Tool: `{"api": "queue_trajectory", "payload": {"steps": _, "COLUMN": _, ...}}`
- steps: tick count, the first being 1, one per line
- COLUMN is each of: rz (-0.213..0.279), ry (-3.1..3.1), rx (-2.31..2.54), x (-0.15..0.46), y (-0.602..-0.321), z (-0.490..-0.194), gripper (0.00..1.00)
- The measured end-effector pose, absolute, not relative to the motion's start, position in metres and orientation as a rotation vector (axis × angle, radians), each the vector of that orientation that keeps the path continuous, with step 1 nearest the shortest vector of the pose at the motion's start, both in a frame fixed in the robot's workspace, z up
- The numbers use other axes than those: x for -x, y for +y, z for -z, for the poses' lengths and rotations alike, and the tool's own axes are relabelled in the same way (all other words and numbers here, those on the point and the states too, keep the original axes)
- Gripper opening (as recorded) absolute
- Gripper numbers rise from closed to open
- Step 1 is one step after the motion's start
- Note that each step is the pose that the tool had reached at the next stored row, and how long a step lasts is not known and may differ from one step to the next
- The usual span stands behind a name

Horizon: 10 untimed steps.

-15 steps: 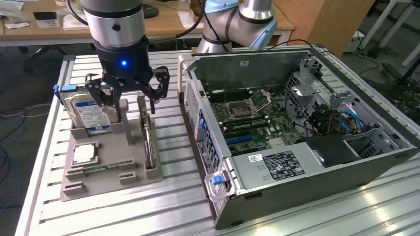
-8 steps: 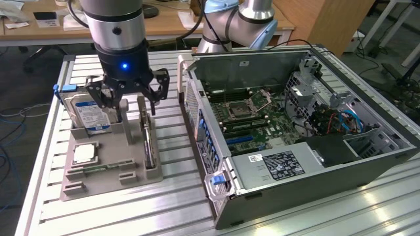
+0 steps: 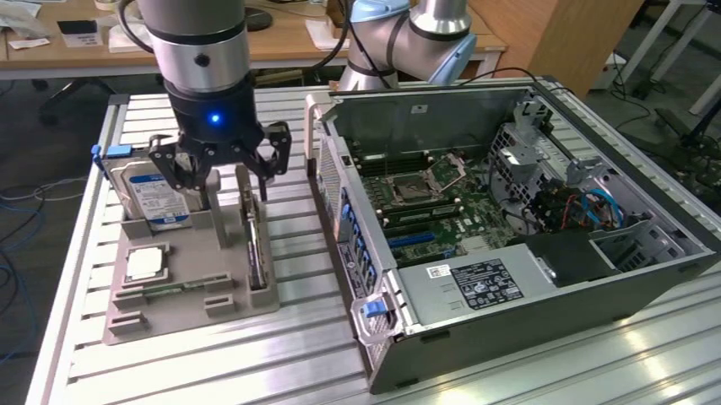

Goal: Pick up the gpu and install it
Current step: 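Pick up the gpu and move the gpu toward the slot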

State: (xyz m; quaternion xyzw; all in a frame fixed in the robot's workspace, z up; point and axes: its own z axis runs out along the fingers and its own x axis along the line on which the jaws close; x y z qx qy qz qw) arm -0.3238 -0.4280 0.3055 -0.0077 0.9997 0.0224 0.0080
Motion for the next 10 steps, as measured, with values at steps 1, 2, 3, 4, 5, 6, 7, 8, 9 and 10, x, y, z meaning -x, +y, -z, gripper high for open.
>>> {"api": "queue_trajectory", "payload": {"steps": 1, "rz": -0.07, "ry": 3.125, "rx": 0.024, "x": 0.324, "y": -0.428, "z": -0.305, "gripper": 0.71}}
{"api": "queue_trajectory", "payload": {"steps": 2, "rz": -0.07, "ry": 3.125, "rx": 0.024, "x": 0.324, "y": -0.428, "z": -0.304, "gripper": 0.71}}
{"api": "queue_trajectory", "payload": {"steps": 3, "rz": -0.07, "ry": 3.125, "rx": 0.024, "x": 0.324, "y": -0.428, "z": -0.303, "gripper": 0.71}}
{"api": "queue_trajectory", "payload": {"steps": 4, "rz": -0.07, "ry": 3.125, "rx": 0.024, "x": 0.324, "y": -0.428, "z": -0.3, "gripper": 0.71}}
{"api": "queue_trajectory", "payload": {"steps": 5, "rz": -0.07, "ry": 3.125, "rx": 0.024, "x": 0.324, "y": -0.428, "z": -0.297, "gripper": 0.71}}
{"api": "queue_trajectory", "payload": {"steps": 6, "rz": -0.07, "ry": 3.125, "rx": 0.024, "x": 0.324, "y": -0.428, "z": -0.294, "gripper": 0.71}}
{"api": "queue_trajectory", "payload": {"steps": 7, "rz": -0.07, "ry": 3.125, "rx": 0.024, "x": 0.324, "y": -0.428, "z": -0.291, "gripper": 0.71}}
{"api": "queue_trajectory", "payload": {"steps": 8, "rz": -0.07, "ry": 3.125, "rx": 0.024, "x": 0.324, "y": -0.428, "z": -0.29, "gripper": 0.71}}
{"api": "queue_trajectory", "payload": {"steps": 9, "rz": -0.07, "ry": 3.125, "rx": 0.024, "x": 0.324, "y": -0.428, "z": -0.29, "gripper": 0.71}}
{"api": "queue_trajectory", "payload": {"steps": 10, "rz": -0.07, "ry": 3.125, "rx": 0.024, "x": 0.324, "y": -0.428, "z": -0.289, "gripper": 0.71}}
